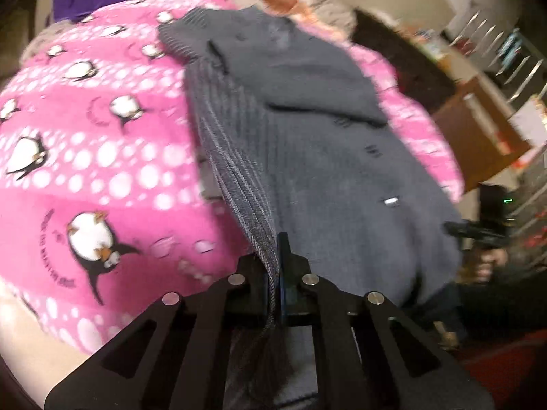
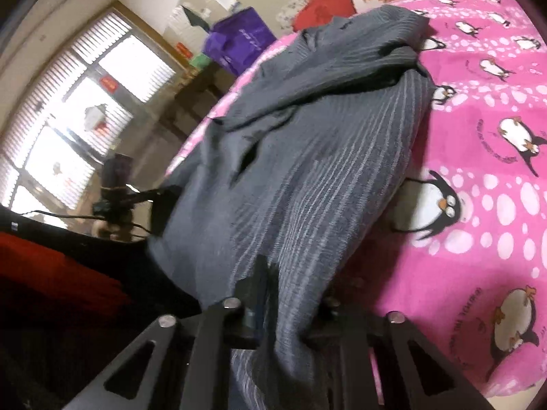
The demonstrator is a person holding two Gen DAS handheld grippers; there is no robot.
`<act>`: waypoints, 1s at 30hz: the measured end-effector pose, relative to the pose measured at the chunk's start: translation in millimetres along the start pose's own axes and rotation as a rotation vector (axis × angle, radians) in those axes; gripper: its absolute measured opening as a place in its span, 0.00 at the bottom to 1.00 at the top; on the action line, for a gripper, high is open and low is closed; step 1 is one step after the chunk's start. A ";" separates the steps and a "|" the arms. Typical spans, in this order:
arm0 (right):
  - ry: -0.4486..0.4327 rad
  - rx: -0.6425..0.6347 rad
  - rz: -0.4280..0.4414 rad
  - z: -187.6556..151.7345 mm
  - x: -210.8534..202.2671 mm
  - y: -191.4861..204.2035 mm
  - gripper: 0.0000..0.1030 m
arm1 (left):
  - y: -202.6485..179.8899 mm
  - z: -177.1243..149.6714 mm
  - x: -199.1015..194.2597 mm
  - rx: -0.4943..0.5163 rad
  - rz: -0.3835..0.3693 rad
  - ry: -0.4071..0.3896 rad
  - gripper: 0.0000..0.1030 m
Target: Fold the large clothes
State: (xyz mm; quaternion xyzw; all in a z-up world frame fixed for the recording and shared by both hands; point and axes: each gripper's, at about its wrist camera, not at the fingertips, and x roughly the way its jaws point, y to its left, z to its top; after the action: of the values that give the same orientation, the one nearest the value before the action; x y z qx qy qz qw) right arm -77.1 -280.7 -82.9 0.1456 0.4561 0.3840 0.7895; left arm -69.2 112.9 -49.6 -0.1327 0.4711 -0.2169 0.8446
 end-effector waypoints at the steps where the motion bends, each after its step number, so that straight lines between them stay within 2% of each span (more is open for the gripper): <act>1: -0.012 0.002 0.016 2.0 -2.0 -1.5 0.09 | 1.4 2.9 -2.9 -0.008 -0.030 -0.010 0.03; 5: -0.113 0.034 0.095 18.1 -10.8 -9.1 0.06 | 16.5 27.7 -11.8 -0.097 -0.134 -0.083 0.02; 7: -0.200 0.036 0.106 40.6 -19.4 -12.2 0.06 | 23.6 46.5 -13.7 -0.133 -0.158 -0.125 0.02; 12: -0.355 0.030 0.023 104.1 -26.0 -24.7 0.06 | 27.4 99.1 -6.7 -0.156 -0.106 -0.202 0.02; 19: -0.451 0.094 -0.035 169.4 -5.3 -42.0 0.06 | 38.3 153.6 4.7 -0.260 -0.083 -0.280 0.02; 23: -0.504 0.144 -0.090 213.8 4.6 -57.6 0.06 | 60.3 215.9 5.9 -0.347 -0.032 -0.348 0.02; 26: -0.547 0.181 -0.117 254.6 6.3 -70.3 0.06 | 77.8 257.5 10.9 -0.414 -0.037 -0.373 0.02; 30: -0.565 0.201 -0.153 302.4 13.4 -81.0 0.06 | 83.4 306.5 24.3 -0.403 -0.006 -0.382 0.02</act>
State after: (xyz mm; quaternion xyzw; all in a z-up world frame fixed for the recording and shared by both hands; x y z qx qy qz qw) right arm 216.7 -288.1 25.7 0.2891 0.2640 0.2210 0.8933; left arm 223.8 179.6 56.4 -0.3379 0.3365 -0.0924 0.8741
